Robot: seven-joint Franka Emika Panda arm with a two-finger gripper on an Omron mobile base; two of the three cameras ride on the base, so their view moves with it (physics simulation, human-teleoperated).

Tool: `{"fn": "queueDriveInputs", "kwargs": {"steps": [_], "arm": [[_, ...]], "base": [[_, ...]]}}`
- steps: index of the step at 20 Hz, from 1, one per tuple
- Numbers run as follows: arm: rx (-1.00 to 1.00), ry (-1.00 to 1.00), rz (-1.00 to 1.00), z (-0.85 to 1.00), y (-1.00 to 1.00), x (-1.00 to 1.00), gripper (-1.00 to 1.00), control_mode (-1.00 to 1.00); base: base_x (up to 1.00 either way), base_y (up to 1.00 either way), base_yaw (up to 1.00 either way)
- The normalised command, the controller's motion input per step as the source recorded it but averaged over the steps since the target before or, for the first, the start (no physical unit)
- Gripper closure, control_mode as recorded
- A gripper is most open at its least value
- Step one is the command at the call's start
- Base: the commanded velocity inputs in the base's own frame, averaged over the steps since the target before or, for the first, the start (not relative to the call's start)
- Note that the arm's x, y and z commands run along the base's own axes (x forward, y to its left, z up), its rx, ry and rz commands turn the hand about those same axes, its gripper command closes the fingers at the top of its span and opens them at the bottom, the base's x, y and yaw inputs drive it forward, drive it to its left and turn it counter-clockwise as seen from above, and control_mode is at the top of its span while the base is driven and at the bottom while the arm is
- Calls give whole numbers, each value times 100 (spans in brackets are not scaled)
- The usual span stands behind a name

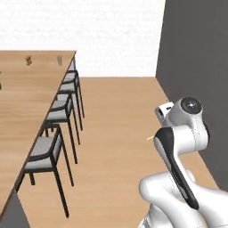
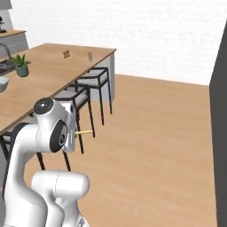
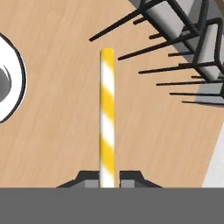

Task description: Take a straw from the drawer in front and place it inside the glass cup on the dining counter.

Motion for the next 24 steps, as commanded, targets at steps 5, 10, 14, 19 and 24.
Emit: {"fn": "queueDriveInputs", "kwargs": {"steps": [5, 10, 14, 19, 24], "arm": [[0, 0, 0, 0, 0, 0, 100, 100], [0, 0, 0, 0, 0, 0, 100, 100], [0, 0, 0, 0, 0, 0, 100, 100], [0, 0, 0, 0, 0, 0, 100, 100], [0, 0, 0, 0, 0, 0, 100, 100]], "base": [[100, -57, 38], [100, -60, 41], [100, -71, 40], [100, -82, 40], [98, -91, 37]]}}
